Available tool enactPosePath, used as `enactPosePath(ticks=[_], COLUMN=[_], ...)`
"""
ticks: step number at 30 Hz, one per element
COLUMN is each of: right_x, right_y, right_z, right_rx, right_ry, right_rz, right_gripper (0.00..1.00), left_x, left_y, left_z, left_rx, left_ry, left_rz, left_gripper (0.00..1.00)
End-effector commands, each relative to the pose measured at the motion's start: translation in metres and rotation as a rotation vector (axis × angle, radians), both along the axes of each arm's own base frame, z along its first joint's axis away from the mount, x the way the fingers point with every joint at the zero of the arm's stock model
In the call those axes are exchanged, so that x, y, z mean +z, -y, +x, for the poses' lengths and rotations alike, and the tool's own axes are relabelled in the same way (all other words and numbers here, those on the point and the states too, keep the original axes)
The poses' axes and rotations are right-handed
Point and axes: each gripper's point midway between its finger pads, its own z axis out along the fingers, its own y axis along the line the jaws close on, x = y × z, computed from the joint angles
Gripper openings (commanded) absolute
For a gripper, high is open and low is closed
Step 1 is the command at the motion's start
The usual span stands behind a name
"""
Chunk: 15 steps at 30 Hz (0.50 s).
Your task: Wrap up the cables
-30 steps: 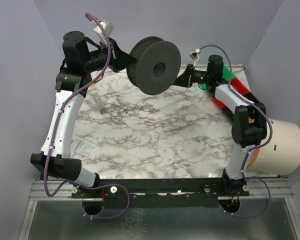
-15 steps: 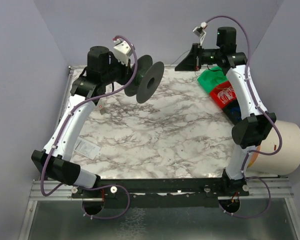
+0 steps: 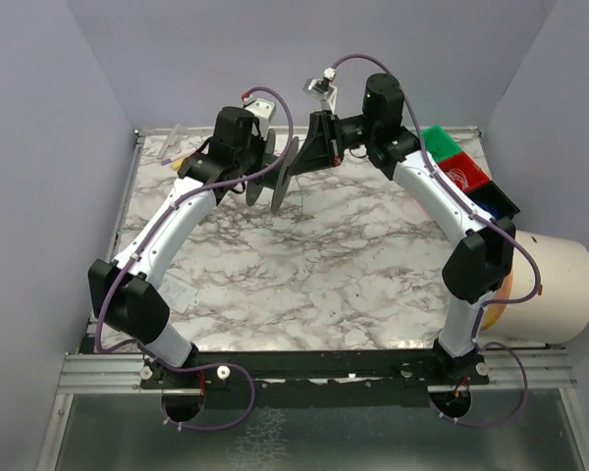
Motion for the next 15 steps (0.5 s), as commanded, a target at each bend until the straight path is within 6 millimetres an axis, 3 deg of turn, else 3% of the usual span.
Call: enactPosePath(ticks=[1, 5, 11, 15], right_x=[0.026, -0.021, -0.108, -0.147], right_y=[0.003, -0.006, -0.013, -0.008], right_z=[-0.014, -0.03, -0.04, -0.046], right_rx=[0.058, 0.115, 0.102, 0.115], right_ry=[0.081, 0.069, 0.091, 0.034], right_rz=[0.059, 0.031, -0.099, -0.158], right_gripper=[0.0, 0.01, 0.0, 0.0], left_x=[0.016, 0.023, 0.071, 0.103], left_y=[-0.003, 0.004, 0.017, 0.012], left_z=[0.015, 0.019, 0.027, 0.03], left_rx=[0.111, 0.103, 0.024, -0.02], left_ry=[0.064, 0.048, 0.054, 0.079], left_rz=[-0.06, -0.127, -0.341, -0.46], left_gripper=[0.0, 0.0, 0.0, 0.0])
